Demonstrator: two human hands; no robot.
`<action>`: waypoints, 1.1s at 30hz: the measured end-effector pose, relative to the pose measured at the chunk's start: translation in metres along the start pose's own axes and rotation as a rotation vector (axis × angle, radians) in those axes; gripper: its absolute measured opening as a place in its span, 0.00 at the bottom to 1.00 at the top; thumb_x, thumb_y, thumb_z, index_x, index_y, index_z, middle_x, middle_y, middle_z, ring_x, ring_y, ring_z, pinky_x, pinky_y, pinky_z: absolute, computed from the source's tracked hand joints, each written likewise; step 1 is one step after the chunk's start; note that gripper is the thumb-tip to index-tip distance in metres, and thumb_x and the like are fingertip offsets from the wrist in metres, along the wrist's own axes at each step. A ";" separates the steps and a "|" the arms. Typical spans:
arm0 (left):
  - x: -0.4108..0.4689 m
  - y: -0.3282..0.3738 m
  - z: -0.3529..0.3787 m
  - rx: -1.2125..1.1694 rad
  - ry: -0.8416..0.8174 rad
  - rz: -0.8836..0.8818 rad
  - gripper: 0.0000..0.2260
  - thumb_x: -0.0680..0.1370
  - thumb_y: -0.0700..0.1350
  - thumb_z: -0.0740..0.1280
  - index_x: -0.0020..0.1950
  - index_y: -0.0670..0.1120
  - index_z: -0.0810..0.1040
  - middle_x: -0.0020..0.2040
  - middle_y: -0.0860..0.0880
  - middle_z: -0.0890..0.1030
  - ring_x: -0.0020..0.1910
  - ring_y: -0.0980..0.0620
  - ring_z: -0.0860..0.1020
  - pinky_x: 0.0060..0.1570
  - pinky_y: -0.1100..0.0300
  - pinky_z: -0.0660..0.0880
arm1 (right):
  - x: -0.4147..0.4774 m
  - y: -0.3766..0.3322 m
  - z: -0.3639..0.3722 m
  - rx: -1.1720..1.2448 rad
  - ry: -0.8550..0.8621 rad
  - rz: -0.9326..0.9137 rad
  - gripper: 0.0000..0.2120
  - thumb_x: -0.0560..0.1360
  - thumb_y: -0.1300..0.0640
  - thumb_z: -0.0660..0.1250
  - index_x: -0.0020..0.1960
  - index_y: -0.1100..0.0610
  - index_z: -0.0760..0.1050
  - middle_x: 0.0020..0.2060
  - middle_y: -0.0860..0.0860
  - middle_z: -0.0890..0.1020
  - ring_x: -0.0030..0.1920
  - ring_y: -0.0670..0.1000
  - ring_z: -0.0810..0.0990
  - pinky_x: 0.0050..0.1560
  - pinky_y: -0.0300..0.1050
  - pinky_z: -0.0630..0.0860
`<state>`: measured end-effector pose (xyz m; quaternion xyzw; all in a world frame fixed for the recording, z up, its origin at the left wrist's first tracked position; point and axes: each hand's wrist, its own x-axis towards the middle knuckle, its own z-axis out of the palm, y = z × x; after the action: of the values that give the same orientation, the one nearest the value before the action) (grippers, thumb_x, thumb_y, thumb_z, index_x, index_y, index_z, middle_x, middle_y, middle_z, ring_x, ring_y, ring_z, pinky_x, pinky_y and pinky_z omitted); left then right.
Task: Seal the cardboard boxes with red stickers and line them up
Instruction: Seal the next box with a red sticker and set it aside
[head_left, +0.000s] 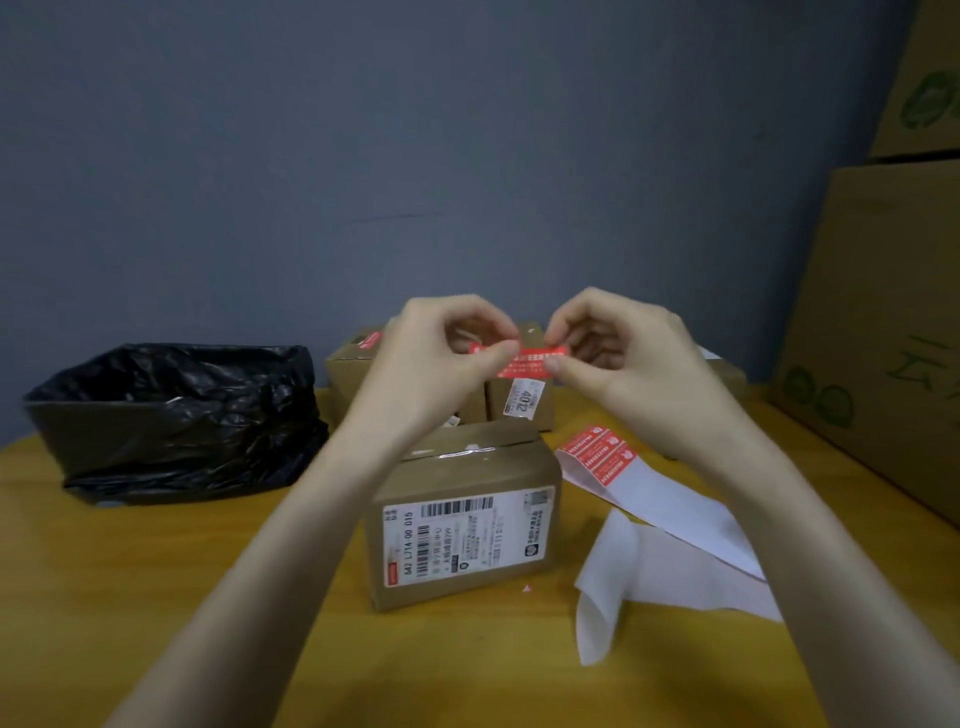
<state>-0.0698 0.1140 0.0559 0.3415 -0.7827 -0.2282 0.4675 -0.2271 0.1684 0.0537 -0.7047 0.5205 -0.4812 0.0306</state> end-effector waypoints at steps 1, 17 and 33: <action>-0.001 -0.003 -0.007 0.016 0.031 -0.021 0.03 0.71 0.40 0.73 0.40 0.47 0.83 0.37 0.53 0.83 0.38 0.57 0.80 0.44 0.61 0.77 | 0.002 -0.003 0.005 -0.018 0.003 -0.011 0.06 0.70 0.64 0.71 0.41 0.55 0.76 0.36 0.49 0.80 0.38 0.48 0.79 0.43 0.43 0.77; -0.002 -0.038 -0.037 -0.080 0.081 -0.292 0.06 0.68 0.38 0.75 0.37 0.47 0.80 0.38 0.50 0.84 0.39 0.57 0.83 0.50 0.57 0.79 | 0.021 0.002 0.042 -0.023 0.032 0.277 0.05 0.68 0.54 0.75 0.35 0.53 0.80 0.34 0.48 0.84 0.38 0.42 0.82 0.41 0.32 0.76; -0.002 -0.042 -0.048 -0.008 -0.013 -0.294 0.06 0.69 0.44 0.74 0.33 0.51 0.82 0.32 0.55 0.83 0.35 0.64 0.79 0.39 0.71 0.75 | 0.023 0.007 0.034 0.140 -0.210 0.461 0.05 0.70 0.52 0.71 0.38 0.52 0.81 0.41 0.46 0.81 0.46 0.44 0.75 0.49 0.43 0.70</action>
<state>-0.0128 0.0853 0.0483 0.4492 -0.7264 -0.2997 0.4252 -0.2084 0.1323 0.0466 -0.6099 0.6266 -0.4205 0.2420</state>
